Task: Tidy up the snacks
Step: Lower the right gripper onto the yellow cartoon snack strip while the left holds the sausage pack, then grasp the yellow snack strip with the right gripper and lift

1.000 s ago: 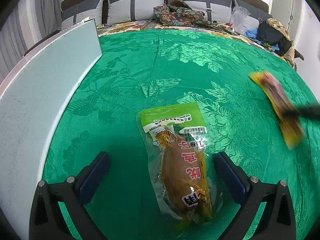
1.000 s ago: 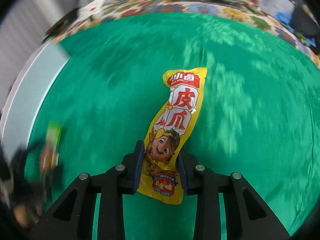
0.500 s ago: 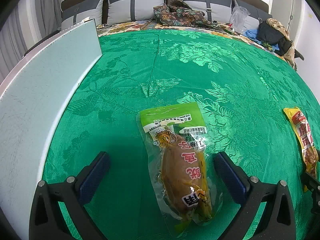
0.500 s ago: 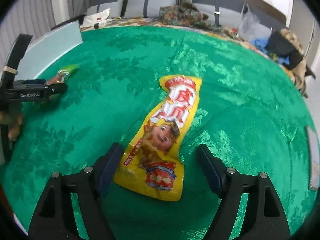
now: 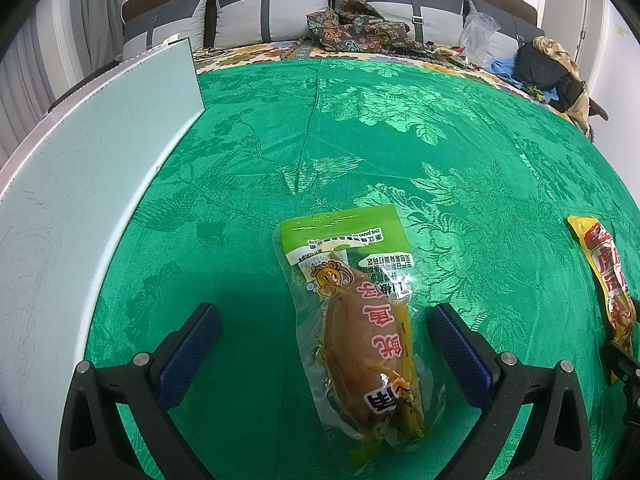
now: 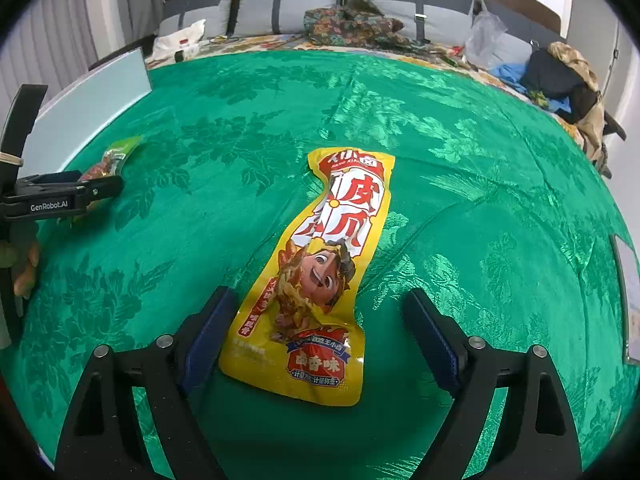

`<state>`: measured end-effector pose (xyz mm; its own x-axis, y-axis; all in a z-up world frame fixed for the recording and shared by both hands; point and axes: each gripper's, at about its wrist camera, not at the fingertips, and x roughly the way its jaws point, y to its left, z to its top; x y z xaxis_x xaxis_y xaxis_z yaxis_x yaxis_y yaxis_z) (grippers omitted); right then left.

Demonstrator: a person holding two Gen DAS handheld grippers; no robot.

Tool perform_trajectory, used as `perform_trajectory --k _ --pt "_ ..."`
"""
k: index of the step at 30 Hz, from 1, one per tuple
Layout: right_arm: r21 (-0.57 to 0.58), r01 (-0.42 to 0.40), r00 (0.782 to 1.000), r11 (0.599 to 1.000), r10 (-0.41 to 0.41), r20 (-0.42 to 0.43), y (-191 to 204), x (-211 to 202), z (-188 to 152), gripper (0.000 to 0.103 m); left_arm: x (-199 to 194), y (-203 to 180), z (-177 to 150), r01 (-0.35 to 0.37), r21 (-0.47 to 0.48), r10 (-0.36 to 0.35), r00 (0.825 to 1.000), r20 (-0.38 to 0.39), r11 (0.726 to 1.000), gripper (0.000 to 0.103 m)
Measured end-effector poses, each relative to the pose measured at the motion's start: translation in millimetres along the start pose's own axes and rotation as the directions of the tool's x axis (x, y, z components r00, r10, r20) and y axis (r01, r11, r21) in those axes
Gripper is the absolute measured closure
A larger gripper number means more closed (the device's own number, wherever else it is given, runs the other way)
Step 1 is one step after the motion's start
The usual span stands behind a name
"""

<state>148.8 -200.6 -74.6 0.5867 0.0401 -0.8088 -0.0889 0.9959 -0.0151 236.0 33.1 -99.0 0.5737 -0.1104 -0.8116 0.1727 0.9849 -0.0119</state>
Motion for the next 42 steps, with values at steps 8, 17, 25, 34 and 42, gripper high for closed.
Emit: perform_trajectory --k 8,17,25,34,42 --pt "0.000 0.000 1.000 1.000 0.000 0.000 0.0 0.2 0.1 0.013 -0.1 -0.2 -0.3 0.000 0.000 0.000 1.000 0.000 1.000 0.000" --pt "0.000 0.001 1.000 1.000 -0.001 -0.001 0.3 0.7 0.3 0.013 0.0 -0.3 -0.3 0.000 0.000 0.000 1.000 0.000 1.000 0.000" --pt "0.000 0.001 1.000 1.000 -0.001 -0.001 0.5 0.6 -0.2 0.013 0.0 -0.3 -0.4 0.000 0.001 0.000 1.000 0.000 1.000 0.000" --pt "0.104 -0.030 0.990 0.994 0.044 -0.132 -8.2 7.5 21.3 0.015 -1.3 -6.8 4.4 0.010 0.009 -0.010 0.998 -0.068 1.000 0.016" --pt "0.239 -0.067 0.951 0.969 0.135 -0.277 -16.7 20.4 55.9 0.054 -40.9 0.8 1.0 0.191 -0.026 -0.192 0.979 -0.070 0.981 0.053"
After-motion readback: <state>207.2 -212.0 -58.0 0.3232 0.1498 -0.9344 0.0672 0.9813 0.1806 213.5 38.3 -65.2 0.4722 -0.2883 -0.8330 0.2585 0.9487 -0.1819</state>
